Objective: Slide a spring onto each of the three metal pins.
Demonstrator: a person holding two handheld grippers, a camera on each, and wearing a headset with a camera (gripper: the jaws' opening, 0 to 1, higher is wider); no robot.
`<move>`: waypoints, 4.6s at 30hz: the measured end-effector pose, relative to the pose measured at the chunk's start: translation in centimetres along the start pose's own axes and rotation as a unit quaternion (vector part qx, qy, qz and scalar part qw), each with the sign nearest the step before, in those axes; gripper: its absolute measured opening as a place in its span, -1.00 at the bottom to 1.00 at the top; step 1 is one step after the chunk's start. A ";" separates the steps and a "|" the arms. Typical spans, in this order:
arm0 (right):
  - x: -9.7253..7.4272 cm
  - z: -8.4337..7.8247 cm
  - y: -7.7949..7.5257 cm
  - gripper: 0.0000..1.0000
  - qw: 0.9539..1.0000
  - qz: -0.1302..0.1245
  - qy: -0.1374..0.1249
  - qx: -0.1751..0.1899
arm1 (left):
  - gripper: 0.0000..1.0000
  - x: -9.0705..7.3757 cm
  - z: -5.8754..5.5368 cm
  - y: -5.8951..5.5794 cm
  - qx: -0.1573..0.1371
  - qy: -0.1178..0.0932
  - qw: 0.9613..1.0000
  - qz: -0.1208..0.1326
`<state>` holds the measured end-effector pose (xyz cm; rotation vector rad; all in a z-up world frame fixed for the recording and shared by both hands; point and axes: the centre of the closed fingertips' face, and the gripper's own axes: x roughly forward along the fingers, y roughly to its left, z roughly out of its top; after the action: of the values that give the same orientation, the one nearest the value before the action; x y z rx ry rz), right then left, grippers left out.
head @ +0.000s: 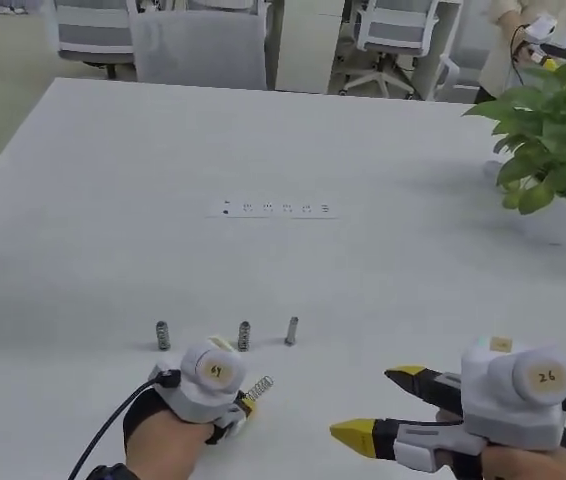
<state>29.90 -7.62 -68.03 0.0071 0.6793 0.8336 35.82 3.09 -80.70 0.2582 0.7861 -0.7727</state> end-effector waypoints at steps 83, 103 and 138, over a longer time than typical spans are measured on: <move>5.3 1.1 4.4 0.12 0.991 0.117 0.035 -0.049 | -0.97 -8.9 -0.5 3.4 0.027 -0.029 0.999 0.007; 7.8 2.0 6.3 -0.07 0.982 0.163 0.048 -0.082 | -0.97 -11.4 0.0 1.4 0.052 -0.048 0.997 -0.007; 8.7 0.9 8.8 -0.62 0.957 0.245 0.078 -0.137 | -0.97 -12.0 2.8 -4.6 0.110 -0.079 0.989 -0.067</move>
<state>28.59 4.57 -69.79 -0.1477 0.7159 1.4144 28.60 4.80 -69.81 0.3398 0.5729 -0.9965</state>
